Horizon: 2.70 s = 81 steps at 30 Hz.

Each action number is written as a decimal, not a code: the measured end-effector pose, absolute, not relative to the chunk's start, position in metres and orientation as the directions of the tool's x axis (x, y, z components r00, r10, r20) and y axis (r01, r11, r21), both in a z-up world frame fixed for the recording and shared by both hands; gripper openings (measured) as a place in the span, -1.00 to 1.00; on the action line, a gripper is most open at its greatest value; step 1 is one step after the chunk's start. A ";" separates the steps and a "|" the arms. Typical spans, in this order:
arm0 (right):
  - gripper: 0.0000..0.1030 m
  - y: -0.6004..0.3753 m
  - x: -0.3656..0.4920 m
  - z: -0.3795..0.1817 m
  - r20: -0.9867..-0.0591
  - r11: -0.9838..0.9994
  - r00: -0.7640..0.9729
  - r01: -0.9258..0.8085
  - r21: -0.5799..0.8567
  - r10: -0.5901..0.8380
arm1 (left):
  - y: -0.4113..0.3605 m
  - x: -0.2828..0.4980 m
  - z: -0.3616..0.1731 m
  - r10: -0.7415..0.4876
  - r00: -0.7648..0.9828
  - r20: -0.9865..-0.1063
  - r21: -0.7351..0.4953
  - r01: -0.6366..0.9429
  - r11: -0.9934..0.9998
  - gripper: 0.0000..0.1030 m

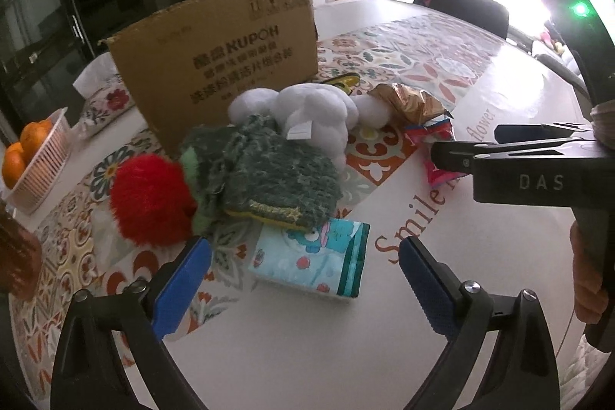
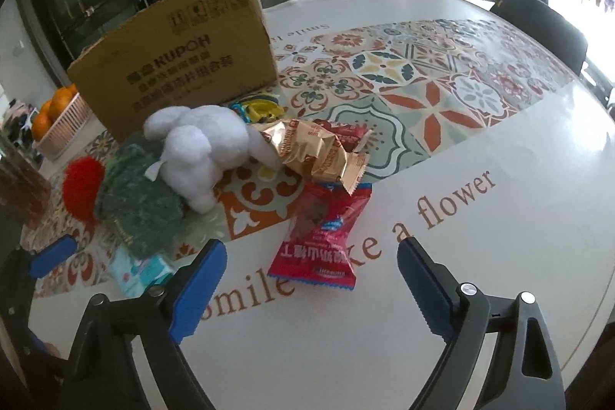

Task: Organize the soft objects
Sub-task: 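Grasp the blue tissue pack with the left tool while the right tool grasps the red snack bag, then carry the tissue pack and red snack bag over the cardboard box with both tools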

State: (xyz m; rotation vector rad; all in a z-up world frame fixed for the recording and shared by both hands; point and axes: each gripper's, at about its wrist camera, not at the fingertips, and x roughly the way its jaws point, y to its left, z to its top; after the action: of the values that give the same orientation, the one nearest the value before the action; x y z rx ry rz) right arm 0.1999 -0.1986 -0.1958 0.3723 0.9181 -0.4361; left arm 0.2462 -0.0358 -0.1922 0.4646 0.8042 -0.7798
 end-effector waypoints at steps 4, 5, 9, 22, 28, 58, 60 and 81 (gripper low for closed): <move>0.78 -0.202 0.206 -0.202 -0.820 0.850 0.531 0.515 0.112 -0.213 | -0.040 0.251 -0.201 -0.443 0.429 -0.787 0.077 0.781 0.620 0.92; 0.78 -0.202 0.208 -0.205 -0.821 0.850 0.530 0.515 0.111 -0.214 | -0.041 0.252 -0.204 -0.445 0.421 -0.791 0.070 0.784 0.617 0.92; 0.72 -0.204 0.214 -0.215 -0.828 0.847 0.520 0.519 0.113 -0.209 | -0.043 0.257 -0.215 -0.439 0.390 -0.809 0.047 0.788 0.614 0.89; 0.42 -0.212 0.224 -0.228 -0.842 0.840 0.495 0.534 0.101 -0.213 | -0.045 0.271 -0.231 -0.432 0.343 -0.834 -0.017 0.767 0.642 0.54; 0.03 -0.213 0.220 -0.231 -0.844 0.841 0.494 0.532 0.102 -0.210 | -0.043 0.269 -0.232 -0.425 0.352 -0.834 -0.035 0.734 0.678 0.51; -0.13 -0.226 0.170 -0.163 -0.827 0.931 0.561 0.294 0.216 0.015 | -0.050 0.194 -0.146 -0.347 0.522 -0.779 -0.083 0.463 0.883 0.51; -0.13 -0.226 0.168 -0.150 -0.809 0.937 0.587 0.274 0.218 0.017 | -0.051 0.193 -0.136 -0.340 0.543 -0.768 -0.080 0.444 0.892 0.51; -0.13 -0.233 0.193 -0.055 -0.614 0.966 0.789 0.130 0.222 0.035 | -0.054 0.210 -0.049 -0.274 0.713 -0.646 -0.058 0.312 0.948 0.51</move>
State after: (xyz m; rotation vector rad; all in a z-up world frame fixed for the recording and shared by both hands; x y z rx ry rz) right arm 0.1935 -0.2327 -0.0548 0.2597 0.6621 -0.0516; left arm 0.2105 -0.0535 -0.0486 0.0567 0.7061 -0.3250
